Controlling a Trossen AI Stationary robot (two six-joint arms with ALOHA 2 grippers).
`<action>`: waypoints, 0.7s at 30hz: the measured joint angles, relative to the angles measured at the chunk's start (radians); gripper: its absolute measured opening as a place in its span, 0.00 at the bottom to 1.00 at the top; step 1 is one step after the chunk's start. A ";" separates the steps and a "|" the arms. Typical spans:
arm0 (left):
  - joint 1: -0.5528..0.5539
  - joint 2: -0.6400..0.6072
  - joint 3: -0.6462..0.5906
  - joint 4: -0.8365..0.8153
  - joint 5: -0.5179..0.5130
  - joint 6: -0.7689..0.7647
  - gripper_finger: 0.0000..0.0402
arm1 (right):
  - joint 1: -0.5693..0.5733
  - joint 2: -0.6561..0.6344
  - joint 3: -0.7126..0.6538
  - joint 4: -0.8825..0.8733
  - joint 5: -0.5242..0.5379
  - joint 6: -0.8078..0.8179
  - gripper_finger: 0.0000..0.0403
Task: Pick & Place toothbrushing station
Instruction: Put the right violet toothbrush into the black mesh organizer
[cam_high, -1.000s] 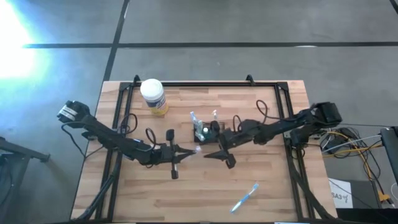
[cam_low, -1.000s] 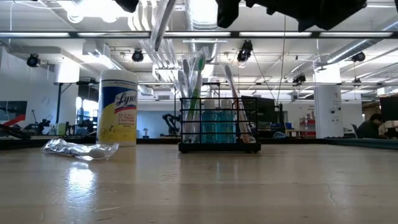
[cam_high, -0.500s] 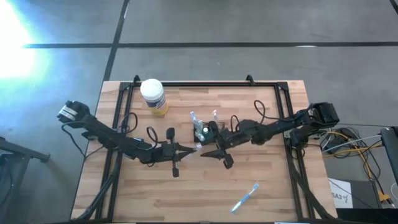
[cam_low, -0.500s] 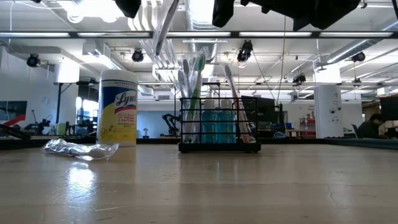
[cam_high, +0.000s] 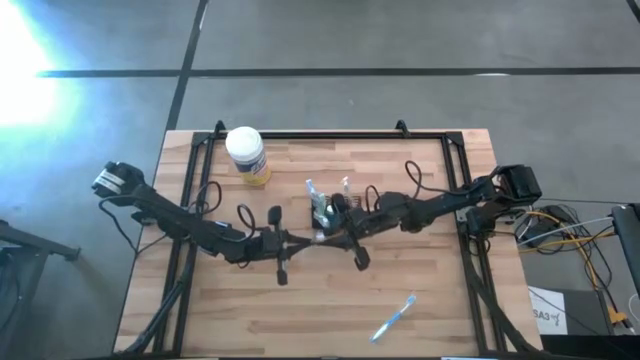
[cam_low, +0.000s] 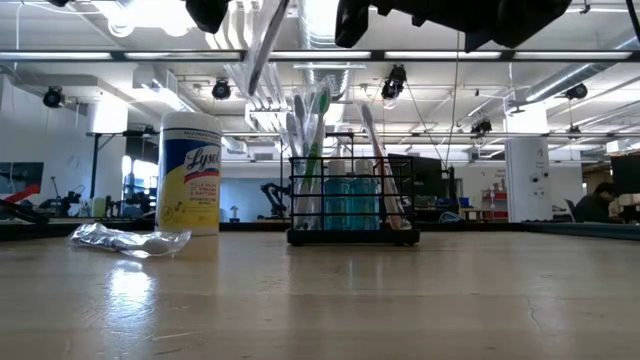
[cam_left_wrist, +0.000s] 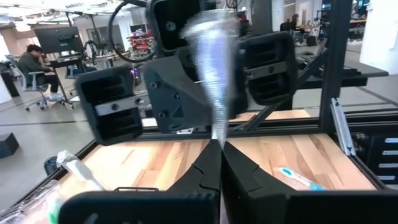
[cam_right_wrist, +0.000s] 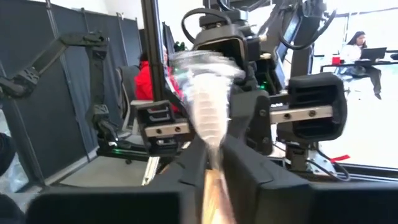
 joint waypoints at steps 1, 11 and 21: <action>0.000 0.000 0.000 -0.002 0.005 -0.003 0.00 | 0.000 0.000 0.000 -0.005 0.001 -0.004 0.07; 0.000 -0.008 0.001 -0.044 0.053 -0.028 0.11 | 0.002 -0.086 -0.001 -0.158 -0.011 -0.050 0.04; -0.064 -0.143 -0.001 -0.238 0.053 -0.049 0.16 | 0.001 -0.307 -0.049 -0.405 -0.009 -0.108 0.03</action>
